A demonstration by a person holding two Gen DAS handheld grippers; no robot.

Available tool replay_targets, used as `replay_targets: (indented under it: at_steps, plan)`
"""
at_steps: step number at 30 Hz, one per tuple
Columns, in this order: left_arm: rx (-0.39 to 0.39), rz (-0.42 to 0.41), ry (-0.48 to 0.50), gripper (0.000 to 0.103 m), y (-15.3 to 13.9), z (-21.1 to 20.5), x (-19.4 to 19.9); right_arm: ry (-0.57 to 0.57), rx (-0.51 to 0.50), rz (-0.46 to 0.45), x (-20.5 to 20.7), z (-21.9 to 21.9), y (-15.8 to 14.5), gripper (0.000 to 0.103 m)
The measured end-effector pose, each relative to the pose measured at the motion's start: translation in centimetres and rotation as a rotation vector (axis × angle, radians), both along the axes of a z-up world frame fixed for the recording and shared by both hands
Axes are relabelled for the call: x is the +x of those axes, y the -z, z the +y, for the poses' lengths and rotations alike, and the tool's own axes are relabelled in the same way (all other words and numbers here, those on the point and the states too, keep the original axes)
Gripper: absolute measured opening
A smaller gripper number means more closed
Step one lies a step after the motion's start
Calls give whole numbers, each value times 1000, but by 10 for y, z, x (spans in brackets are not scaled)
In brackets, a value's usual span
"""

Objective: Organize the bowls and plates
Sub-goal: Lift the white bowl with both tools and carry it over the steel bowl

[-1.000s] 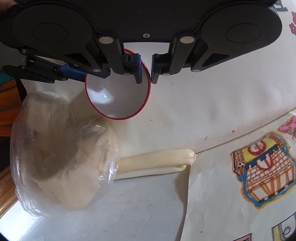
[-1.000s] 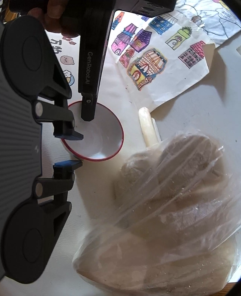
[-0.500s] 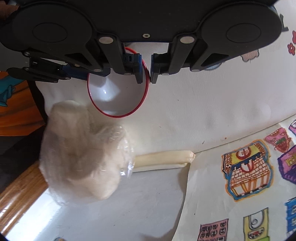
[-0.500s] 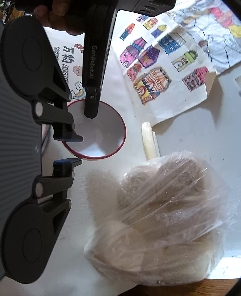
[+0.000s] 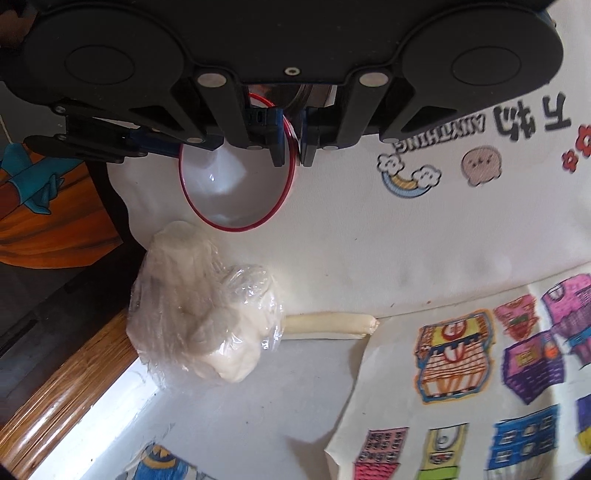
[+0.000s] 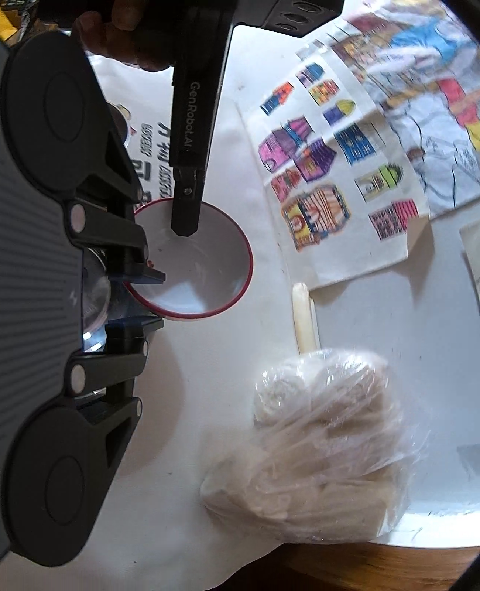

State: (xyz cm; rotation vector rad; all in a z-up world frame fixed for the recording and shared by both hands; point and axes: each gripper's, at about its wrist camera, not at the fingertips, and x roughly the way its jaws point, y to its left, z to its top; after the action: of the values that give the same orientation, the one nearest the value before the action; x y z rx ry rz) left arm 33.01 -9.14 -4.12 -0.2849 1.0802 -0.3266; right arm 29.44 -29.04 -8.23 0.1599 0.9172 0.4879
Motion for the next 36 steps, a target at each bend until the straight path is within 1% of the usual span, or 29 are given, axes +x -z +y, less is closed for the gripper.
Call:
replay_targets:
  at_steps: [7, 19, 28, 36]
  plan:
    - [-3, -15, -37, 8, -9, 26, -23, -65, -15, -32, -15, 25, -14, 21]
    - [-10, -25, -142, 8, -15, 72, -62, -182, -26, -65, -31, 70, -28, 21]
    - [-12, -12, -179, 8, -10, 98, -87, -243, -33, -63, -46, 98, -23, 21]
    - [-39, -4, -188, 8, -1, 109, -104, -254, -54, -68, -61, 111, -19, 21]
